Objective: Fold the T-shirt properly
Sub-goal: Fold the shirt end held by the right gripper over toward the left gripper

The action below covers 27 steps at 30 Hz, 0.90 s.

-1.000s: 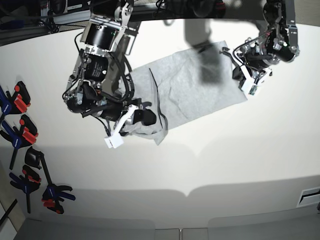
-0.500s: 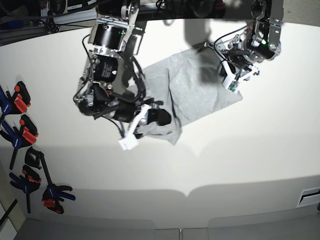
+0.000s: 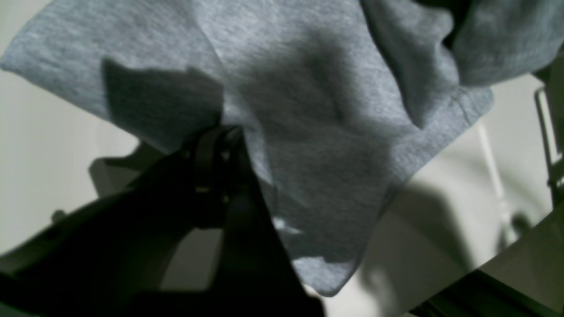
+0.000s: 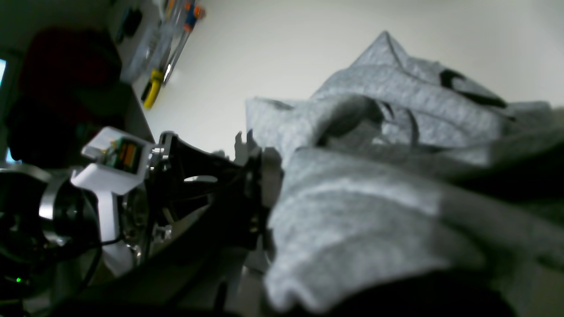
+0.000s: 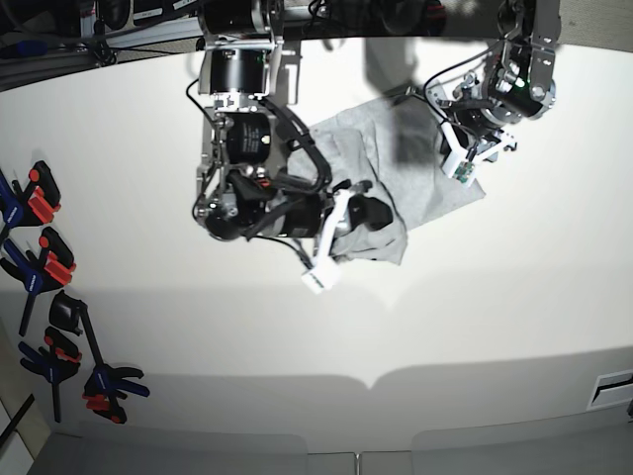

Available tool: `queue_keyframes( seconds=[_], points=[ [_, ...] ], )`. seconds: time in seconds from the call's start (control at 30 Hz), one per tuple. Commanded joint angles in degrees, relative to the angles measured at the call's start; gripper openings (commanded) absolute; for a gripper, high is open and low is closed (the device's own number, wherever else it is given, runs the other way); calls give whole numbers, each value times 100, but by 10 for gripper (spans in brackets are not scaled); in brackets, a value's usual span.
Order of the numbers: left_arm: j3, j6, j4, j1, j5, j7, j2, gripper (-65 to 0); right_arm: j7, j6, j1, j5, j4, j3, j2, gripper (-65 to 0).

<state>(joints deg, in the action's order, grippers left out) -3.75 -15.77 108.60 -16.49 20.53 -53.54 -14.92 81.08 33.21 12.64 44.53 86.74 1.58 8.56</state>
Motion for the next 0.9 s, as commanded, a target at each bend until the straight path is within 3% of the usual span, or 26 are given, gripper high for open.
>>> queue_keyframes(
  seconds=[0.0,0.23,0.43,0.87],
  points=[
    [15,39,83,48,28,133,-35,-287,-108,85,146,181,118,-114,44,-650],
    [15,37,83,46,33,133,-33,-287,-108,85,149,245,116,-564,44,-650],
    [15,39,83,46,33,129,-35,-287,-108,138,149,962,116,-695,44,-650],
    [17,-83,90,48,33,129,-37,-287,-108,153,144,970,116,-691,44,-650]
  ],
)
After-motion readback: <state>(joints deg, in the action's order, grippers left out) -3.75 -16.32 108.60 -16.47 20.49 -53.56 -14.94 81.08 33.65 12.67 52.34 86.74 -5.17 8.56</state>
